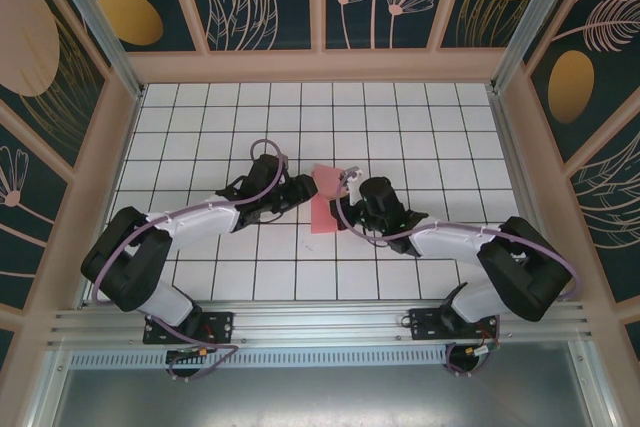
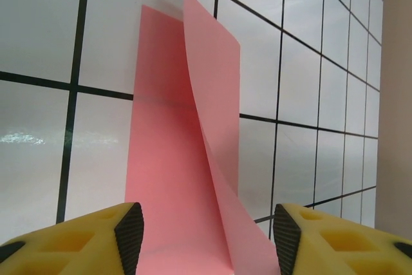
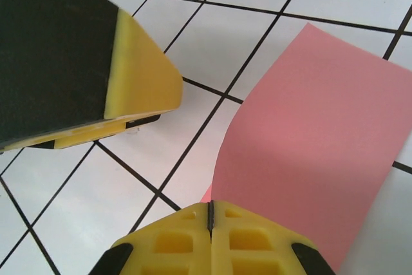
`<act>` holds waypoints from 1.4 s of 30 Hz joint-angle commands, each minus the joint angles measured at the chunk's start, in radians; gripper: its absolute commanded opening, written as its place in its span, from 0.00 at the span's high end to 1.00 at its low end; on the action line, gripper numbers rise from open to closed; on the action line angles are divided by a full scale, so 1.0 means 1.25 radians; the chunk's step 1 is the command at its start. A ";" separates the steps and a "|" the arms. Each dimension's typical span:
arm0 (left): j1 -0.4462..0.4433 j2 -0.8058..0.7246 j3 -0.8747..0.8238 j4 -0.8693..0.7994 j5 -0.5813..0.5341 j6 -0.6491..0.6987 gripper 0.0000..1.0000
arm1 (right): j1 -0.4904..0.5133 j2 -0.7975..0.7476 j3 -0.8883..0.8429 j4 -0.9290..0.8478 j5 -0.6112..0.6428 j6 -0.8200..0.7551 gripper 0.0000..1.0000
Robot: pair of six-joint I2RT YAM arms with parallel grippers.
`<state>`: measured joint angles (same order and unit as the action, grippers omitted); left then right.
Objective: Fold a paper plane with a square sheet of paper (pick it up from the middle)
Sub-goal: Fold the triangle a second time at the center of the table.
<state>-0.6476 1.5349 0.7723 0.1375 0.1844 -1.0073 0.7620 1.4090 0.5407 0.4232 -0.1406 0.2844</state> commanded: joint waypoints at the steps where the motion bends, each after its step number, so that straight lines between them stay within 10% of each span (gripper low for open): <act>1: -0.003 0.011 -0.006 0.020 0.023 0.038 0.46 | -0.039 0.009 -0.012 0.028 -0.111 0.061 1.00; 9: -0.002 0.068 0.013 0.029 0.076 0.079 0.73 | -0.134 0.094 0.011 0.010 -0.236 0.133 1.00; 34: -0.053 0.164 0.056 0.021 0.138 0.074 0.89 | -0.214 0.164 0.010 0.084 -0.332 0.228 1.00; 42: -0.055 0.064 0.003 -0.001 0.012 0.038 0.88 | -0.190 0.104 -0.050 0.151 -0.247 0.424 1.00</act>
<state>-0.7143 1.6844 0.8013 0.1497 0.2699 -0.9268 0.5068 1.5890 0.5064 0.5449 -0.5030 0.6910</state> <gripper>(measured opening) 0.115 0.050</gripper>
